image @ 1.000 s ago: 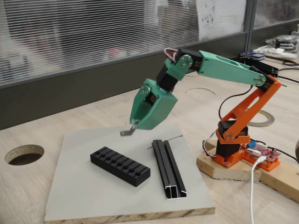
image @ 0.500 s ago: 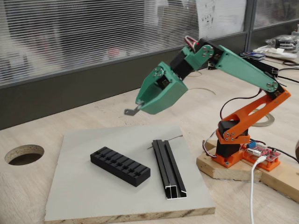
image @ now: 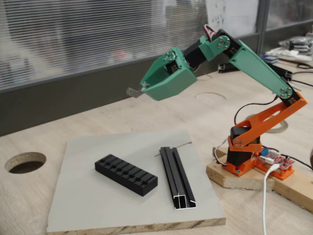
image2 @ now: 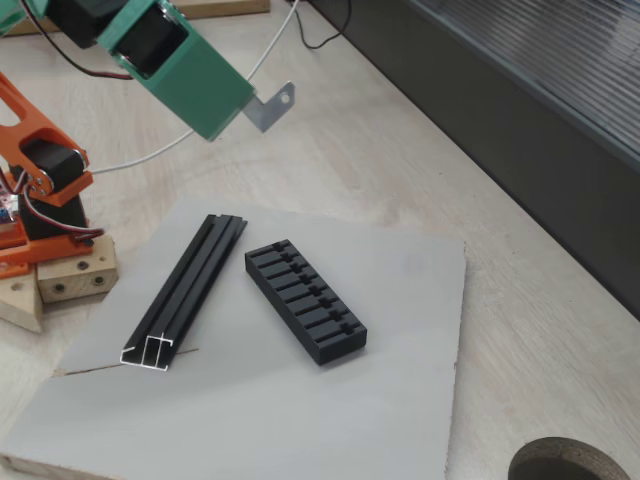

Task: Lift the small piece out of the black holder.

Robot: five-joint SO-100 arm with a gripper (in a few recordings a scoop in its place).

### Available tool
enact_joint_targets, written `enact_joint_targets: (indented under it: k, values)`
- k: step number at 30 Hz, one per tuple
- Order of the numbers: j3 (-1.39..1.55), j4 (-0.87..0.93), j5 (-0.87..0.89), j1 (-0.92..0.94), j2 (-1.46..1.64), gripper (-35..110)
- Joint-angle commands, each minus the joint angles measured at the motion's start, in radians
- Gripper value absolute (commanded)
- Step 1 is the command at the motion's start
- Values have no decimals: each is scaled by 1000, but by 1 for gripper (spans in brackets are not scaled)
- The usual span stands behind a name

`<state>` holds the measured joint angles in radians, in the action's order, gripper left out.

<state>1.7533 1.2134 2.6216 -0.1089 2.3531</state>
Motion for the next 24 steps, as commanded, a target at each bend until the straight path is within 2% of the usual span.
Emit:
enact_joint_targets:
  k: [1, 24]
  values:
    - [-32, -2, 12, -9, 69, 5]
    - [-34, 2, 14, -11, 74, 5]
